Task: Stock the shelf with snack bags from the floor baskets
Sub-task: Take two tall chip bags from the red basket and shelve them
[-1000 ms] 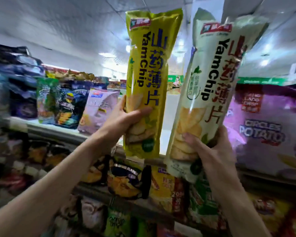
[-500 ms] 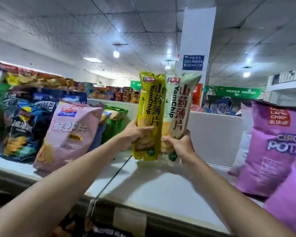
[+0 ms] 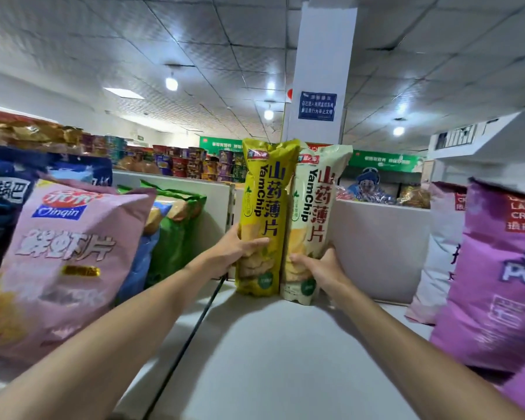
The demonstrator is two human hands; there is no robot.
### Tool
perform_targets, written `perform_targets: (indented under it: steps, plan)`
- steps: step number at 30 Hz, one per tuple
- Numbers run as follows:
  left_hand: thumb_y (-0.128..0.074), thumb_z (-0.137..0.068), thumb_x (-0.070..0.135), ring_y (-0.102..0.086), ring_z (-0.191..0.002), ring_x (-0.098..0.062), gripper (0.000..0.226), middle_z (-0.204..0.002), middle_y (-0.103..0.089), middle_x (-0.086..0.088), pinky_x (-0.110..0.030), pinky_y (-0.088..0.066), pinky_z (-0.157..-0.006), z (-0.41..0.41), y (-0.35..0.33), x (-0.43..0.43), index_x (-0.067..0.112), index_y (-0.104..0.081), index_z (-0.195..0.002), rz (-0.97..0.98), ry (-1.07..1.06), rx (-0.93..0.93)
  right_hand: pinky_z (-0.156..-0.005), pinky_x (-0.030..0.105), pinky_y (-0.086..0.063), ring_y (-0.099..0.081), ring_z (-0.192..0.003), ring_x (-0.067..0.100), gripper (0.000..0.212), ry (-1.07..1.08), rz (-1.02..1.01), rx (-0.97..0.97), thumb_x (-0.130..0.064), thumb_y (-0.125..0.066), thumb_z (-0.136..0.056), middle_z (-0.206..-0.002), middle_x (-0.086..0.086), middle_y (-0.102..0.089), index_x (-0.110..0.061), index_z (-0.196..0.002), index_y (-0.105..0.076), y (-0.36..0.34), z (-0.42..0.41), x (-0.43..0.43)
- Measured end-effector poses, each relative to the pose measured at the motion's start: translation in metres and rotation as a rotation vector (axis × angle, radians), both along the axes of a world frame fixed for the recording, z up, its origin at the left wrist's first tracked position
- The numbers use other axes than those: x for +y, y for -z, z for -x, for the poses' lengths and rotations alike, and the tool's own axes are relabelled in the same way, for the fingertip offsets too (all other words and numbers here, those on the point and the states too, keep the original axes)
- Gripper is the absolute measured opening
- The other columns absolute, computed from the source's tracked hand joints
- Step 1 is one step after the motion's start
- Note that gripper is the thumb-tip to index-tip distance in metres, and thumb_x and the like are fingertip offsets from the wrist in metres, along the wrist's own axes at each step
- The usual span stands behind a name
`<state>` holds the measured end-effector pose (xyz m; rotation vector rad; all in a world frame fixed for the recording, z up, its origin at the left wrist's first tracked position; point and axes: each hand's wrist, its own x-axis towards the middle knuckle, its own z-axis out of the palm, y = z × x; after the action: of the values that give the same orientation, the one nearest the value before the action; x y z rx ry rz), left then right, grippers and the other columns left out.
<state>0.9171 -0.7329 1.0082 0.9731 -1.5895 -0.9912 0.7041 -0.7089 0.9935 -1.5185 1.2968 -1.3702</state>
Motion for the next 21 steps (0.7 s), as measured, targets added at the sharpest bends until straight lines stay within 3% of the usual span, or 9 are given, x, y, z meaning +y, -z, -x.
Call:
perform_targets:
  steps: [6,9,11,14,18,21]
  plan:
    - [-0.08,-0.079,0.028,-0.065,-0.111,-0.019,0.073,-0.126,-0.065,-0.003,-0.034,-0.054,-0.09,-0.012,0.003,-0.002,0.02,-0.04,-0.139,-0.026,-0.012,-0.012,-0.101,0.044,-0.05,-0.064,-0.11,0.019,0.053,-0.097,-0.007,0.052,-0.026,-0.084,-0.074,-0.119,-0.001,-0.068,-0.024,-0.118,-0.055,-0.002,0.007,-0.001]
    - [-0.079,-0.08,0.026,-0.064,-0.109,-0.019,0.071,-0.124,-0.064,-0.003,-0.03,-0.053,-0.082,-0.011,0.003,0.001,0.019,-0.039,-0.138,-0.046,-0.025,0.01,-0.1,0.044,-0.051,-0.064,-0.11,0.019,0.06,-0.104,-0.024,0.065,-0.027,-0.084,-0.073,-0.12,0.0,-0.068,-0.019,-0.125,-0.054,-0.004,0.006,-0.001]
    - [-0.079,-0.08,0.028,-0.063,-0.11,-0.017,0.072,-0.125,-0.063,-0.002,-0.03,-0.052,-0.085,-0.009,0.001,0.004,0.019,-0.039,-0.139,-0.051,-0.028,-0.011,-0.099,0.043,-0.051,-0.064,-0.112,0.02,0.066,-0.105,-0.044,0.078,-0.029,-0.085,-0.072,-0.122,0.001,-0.067,-0.017,-0.127,-0.052,-0.004,0.006,-0.001]
    - [-0.082,-0.077,0.029,-0.058,-0.111,-0.015,0.081,-0.128,-0.059,-0.001,-0.031,-0.048,-0.091,-0.009,-0.003,0.007,0.019,-0.034,-0.142,-0.062,-0.041,-0.045,-0.102,0.045,-0.05,-0.06,-0.118,0.022,0.079,-0.102,-0.062,0.087,-0.031,-0.087,-0.068,-0.13,0.003,-0.062,-0.016,-0.133,-0.044,-0.006,0.007,0.001]
    - [-0.087,-0.052,0.05,-0.049,-0.123,-0.025,0.123,-0.145,-0.046,-0.007,-0.044,-0.038,-0.107,-0.006,-0.012,0.016,0.023,-0.019,-0.15,-0.109,-0.092,-0.063,-0.107,0.043,-0.044,-0.049,-0.13,0.026,0.088,-0.067,-0.09,0.097,-0.03,-0.083,-0.076,-0.142,0.005,-0.049,-0.011,-0.141,-0.027,-0.015,0.011,0.015]
    - [-0.085,-0.053,0.055,-0.044,-0.126,-0.024,0.131,-0.155,-0.036,-0.01,-0.041,-0.03,-0.108,-0.002,-0.018,0.026,0.023,-0.008,-0.154,-0.092,-0.116,-0.049,-0.108,0.047,-0.038,-0.038,-0.14,0.029,0.105,0.025,-0.025,0.074,-0.036,-0.08,-0.078,-0.155,0.009,-0.035,-0.016,-0.153,-0.009,-0.022,0.018,0.023]
